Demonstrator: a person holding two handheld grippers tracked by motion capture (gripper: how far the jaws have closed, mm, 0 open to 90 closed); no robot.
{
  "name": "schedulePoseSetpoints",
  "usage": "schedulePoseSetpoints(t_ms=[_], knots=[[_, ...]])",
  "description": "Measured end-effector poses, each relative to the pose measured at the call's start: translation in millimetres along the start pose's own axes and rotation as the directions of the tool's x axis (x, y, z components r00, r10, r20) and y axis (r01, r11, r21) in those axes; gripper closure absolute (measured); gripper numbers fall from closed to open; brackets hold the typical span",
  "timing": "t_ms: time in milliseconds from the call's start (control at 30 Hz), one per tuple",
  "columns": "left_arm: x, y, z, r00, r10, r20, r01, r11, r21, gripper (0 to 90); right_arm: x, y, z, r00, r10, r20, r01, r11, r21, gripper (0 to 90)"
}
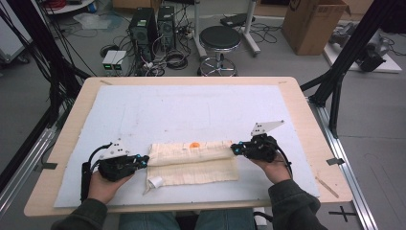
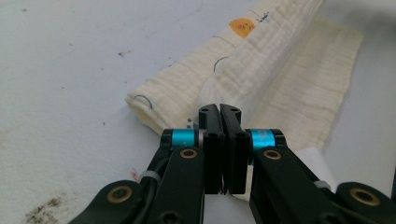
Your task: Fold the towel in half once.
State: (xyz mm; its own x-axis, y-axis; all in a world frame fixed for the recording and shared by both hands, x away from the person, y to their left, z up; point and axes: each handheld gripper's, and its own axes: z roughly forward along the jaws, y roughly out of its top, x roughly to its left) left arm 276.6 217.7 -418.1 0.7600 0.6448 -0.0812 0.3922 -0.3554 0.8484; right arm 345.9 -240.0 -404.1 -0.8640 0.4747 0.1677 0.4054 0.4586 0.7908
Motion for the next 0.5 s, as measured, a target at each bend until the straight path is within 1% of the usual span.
schedulePoseSetpoints(t_ms=[33,67,167,200,267,300,367,400,500], knots=[[-0.6,-0.4,-0.1,1.0000,-0.001,0.001,0.001,1.0000,-0.002,87.6,0.8,-1.1,0.1,1.0000,0.004,0.000,-0.004,1.0000,0.007,85.5],[-0.3,-0.5,-1.0,1.0000,0.008,0.002,-0.008,1.0000,0.005,87.6,0.5,-2.2,0.8,1.0000,-0.002,-0.002,0.002,1.0000,0.003,85.5],[-2.6,-1.7,-1.4,0.9999,-0.002,0.012,0.002,1.0000,0.002,87.6,2.6,-5.2,0.4,1.0000,0.006,-0.008,-0.006,0.9999,0.012,85.3],[-3.0,-2.0,-1.8,0.9999,0.006,0.015,-0.006,1.0000,0.006,87.6,2.9,-6.3,0.7,1.0000,0.001,-0.009,-0.001,1.0000,0.008,85.1],[-6.0,-3.4,-3.2,0.9984,0.016,0.054,-0.016,0.9999,0.003,86.8,4.0,-9.0,-0.3,0.9999,0.008,-0.011,-0.008,0.9999,0.012,82.7],[-7.6,-3.7,-4.2,0.9978,0.018,0.064,-0.018,0.9998,0.000,84.8,4.1,-10.4,-0.9,0.9998,0.012,-0.018,-0.012,0.9999,0.008,79.8],[-8.3,-3.1,-7.6,0.9967,0.014,0.080,-0.013,0.9999,-0.009,76.7,4.5,-12.5,-3.7,0.9990,0.030,-0.034,-0.030,0.9996,0.000,74.5],[-7.6,-2.5,-9.4,0.9958,0.009,0.091,-0.007,0.9998,-0.020,72.2,4.2,-12.8,-5.1,0.9990,0.022,-0.038,-0.023,0.9996,-0.014,73.6],[-4.4,0.4,-12.6,0.9951,-0.004,0.099,0.008,0.9990,-0.043,67.1,5.3,-12.0,-10.3,0.9988,0.026,-0.041,-0.028,0.9991,-0.031,71.1]])
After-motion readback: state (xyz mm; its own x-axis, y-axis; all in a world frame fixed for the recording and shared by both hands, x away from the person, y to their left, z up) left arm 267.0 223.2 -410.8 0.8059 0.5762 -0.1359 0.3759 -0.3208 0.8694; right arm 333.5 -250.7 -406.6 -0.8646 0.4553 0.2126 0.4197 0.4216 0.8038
